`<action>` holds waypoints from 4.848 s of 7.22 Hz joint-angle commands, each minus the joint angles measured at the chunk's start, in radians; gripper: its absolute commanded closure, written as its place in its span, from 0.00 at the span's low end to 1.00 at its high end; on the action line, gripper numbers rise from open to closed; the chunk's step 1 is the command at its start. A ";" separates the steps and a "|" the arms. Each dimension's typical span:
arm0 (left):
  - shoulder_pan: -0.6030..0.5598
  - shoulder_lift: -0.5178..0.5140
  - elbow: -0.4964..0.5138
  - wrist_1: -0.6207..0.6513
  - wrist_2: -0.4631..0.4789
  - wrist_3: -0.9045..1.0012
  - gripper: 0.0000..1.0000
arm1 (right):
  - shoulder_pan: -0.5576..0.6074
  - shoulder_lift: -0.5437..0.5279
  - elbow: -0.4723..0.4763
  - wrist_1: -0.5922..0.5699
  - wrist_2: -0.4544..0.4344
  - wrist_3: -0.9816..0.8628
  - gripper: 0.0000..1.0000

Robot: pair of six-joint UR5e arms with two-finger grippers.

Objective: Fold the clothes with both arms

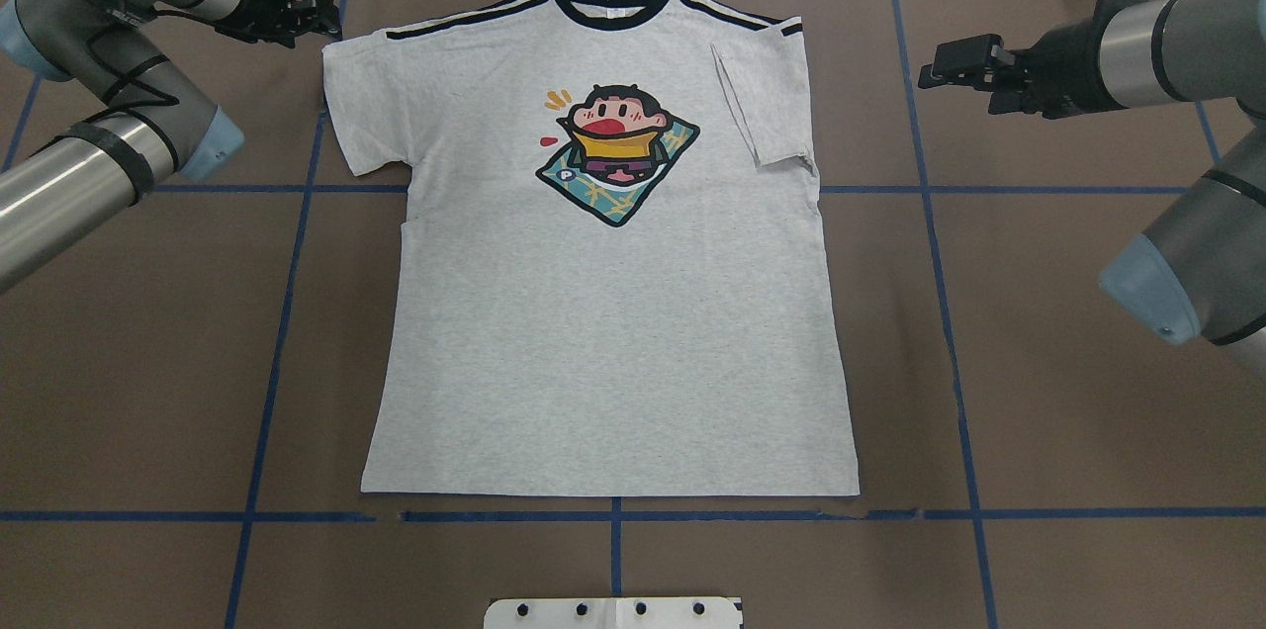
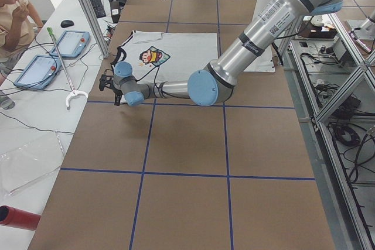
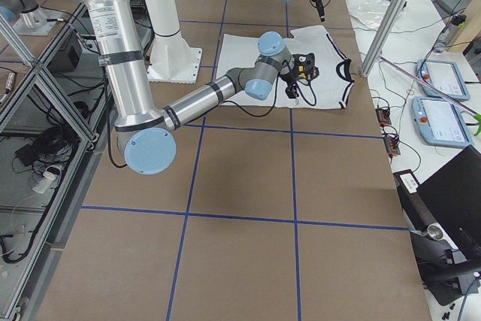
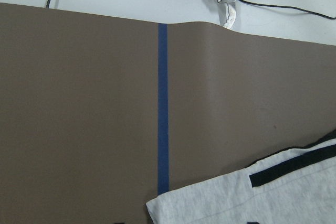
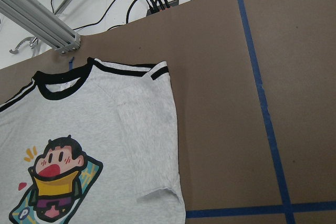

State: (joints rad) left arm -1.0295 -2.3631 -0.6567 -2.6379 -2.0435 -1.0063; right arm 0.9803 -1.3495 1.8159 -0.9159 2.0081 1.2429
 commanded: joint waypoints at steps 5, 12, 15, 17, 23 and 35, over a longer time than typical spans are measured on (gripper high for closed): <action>0.012 -0.034 0.078 -0.036 0.005 0.000 0.95 | 0.000 -0.010 -0.003 0.002 -0.022 0.001 0.00; 0.070 -0.087 -0.090 0.013 0.026 -0.153 1.00 | -0.002 -0.007 0.000 0.000 -0.028 0.003 0.00; 0.140 -0.177 -0.078 0.095 0.195 -0.193 1.00 | 0.000 -0.010 -0.003 0.000 -0.028 0.001 0.00; 0.158 -0.214 -0.022 0.088 0.256 -0.192 1.00 | 0.000 -0.008 -0.003 0.000 -0.032 0.001 0.00; 0.210 -0.173 -0.156 0.062 0.293 -0.195 0.27 | -0.009 0.009 0.000 -0.017 -0.042 0.010 0.00; 0.230 0.515 -1.252 0.432 0.014 -0.321 0.20 | -0.748 -0.189 0.335 -0.460 -0.497 0.865 0.08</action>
State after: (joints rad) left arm -0.8012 -1.8477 -1.9071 -2.2056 -2.0316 -1.3235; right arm 0.2860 -1.5268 2.1650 -1.3630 1.5470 2.0598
